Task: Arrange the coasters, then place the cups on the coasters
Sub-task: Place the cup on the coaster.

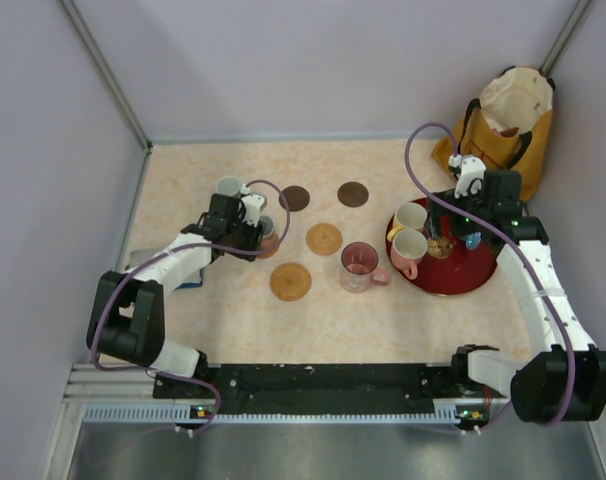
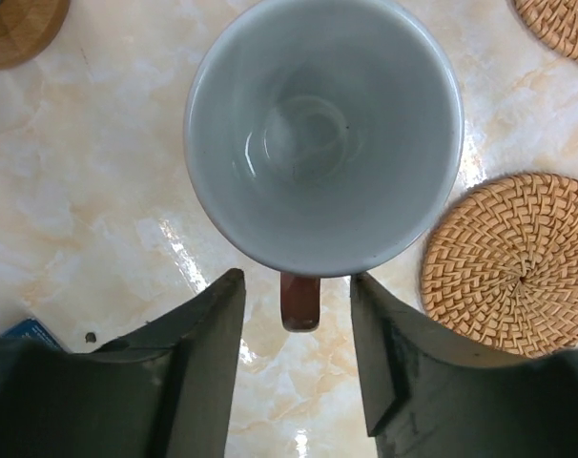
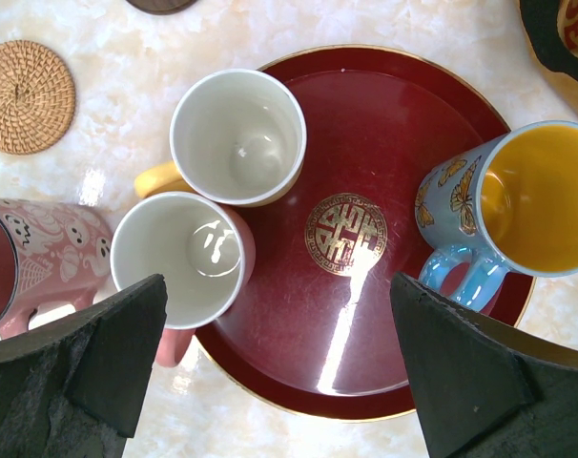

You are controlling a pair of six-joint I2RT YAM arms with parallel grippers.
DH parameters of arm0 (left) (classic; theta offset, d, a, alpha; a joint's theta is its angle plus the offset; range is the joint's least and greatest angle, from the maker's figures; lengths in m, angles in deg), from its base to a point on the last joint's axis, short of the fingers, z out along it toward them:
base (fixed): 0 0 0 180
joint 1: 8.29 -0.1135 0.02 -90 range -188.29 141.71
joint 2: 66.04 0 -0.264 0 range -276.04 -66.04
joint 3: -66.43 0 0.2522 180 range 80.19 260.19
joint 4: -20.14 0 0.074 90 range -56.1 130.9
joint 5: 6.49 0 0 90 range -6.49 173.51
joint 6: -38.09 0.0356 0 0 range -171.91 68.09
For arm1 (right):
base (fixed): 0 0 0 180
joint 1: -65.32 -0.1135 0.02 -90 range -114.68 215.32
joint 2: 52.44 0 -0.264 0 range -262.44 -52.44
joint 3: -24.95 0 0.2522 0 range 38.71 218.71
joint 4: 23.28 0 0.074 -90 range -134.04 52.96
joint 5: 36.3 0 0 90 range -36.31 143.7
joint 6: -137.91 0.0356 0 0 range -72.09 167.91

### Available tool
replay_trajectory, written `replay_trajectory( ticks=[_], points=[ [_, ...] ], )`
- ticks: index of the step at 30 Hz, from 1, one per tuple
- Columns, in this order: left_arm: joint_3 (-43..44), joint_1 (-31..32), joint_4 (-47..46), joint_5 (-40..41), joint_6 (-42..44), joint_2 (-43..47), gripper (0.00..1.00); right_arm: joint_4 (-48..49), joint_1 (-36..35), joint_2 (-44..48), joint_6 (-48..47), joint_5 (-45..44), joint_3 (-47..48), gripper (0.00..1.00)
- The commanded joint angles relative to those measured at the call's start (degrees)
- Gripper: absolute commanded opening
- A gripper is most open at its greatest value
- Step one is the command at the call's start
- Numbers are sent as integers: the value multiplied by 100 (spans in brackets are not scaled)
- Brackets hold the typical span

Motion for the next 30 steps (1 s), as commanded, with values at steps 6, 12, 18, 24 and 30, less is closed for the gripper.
replay_trajectory(
  ticks=[6, 12, 18, 24, 30],
  points=[
    [111, -39, 153, 82, 80, 459, 70, 211, 32, -9, -81, 50, -23, 98],
    [199, -56, 337, 135, 97, 810, 91, 272, 32, -53, 59, -397, 30, 99],
    [287, -188, 548, 170, 194, 1276, 99, 317, 32, -115, 130, -338, 4, 98],
    [287, -504, 838, -128, 211, 1655, 99, -87, -47, -185, -326, 358, -4, 98],
    [199, -680, 900, -67, 282, 1866, 99, -175, -582, 61, -925, 244, -689, 98]
  ],
)
